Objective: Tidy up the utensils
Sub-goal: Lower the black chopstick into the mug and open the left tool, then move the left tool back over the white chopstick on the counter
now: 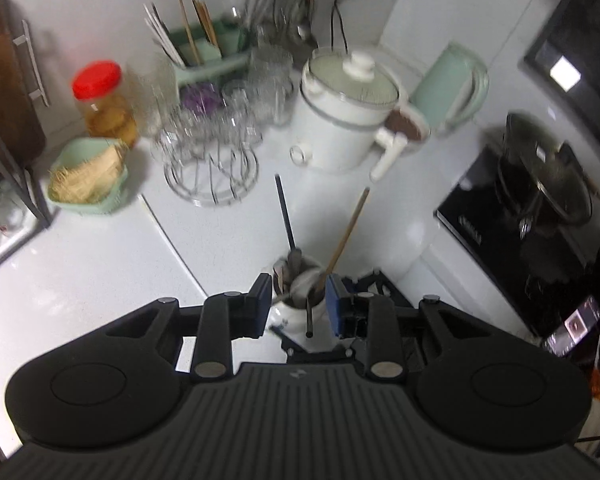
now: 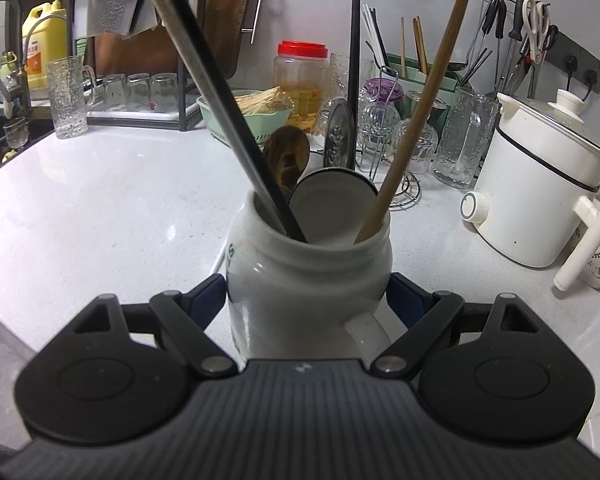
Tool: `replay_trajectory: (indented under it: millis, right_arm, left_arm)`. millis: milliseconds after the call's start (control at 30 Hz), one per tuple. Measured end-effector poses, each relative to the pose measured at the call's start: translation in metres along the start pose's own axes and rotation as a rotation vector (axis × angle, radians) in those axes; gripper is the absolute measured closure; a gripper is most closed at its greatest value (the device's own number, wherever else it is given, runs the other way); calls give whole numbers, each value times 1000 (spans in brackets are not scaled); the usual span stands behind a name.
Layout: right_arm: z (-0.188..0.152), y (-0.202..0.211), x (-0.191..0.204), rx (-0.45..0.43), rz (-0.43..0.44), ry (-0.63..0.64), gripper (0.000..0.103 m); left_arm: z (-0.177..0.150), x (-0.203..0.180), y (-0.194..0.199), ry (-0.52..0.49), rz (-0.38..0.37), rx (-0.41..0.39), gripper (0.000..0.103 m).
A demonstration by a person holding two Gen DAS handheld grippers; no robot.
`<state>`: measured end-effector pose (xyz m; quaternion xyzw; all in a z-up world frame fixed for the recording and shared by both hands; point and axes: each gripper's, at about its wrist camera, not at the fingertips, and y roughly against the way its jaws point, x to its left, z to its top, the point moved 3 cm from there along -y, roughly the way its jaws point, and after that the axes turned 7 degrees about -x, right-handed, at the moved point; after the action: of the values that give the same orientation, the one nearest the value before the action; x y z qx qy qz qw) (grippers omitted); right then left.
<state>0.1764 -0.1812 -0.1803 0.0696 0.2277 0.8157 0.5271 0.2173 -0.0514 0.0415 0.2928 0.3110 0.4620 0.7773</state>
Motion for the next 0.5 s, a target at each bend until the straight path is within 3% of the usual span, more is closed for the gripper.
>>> replay_trajectory:
  millis: [233, 300, 500]
  right_arm:
    - [2, -4, 0, 6, -28, -16, 14]
    - [2, -4, 0, 8, -33, -17, 14]
    - [2, -4, 1, 14, -45, -21, 14]
  left_arm:
    - [-7, 14, 30, 55, 39, -151, 69]
    - [-11, 26, 36, 100, 47, -192, 62]
    - [-27, 63, 38, 135, 151, -251, 56]
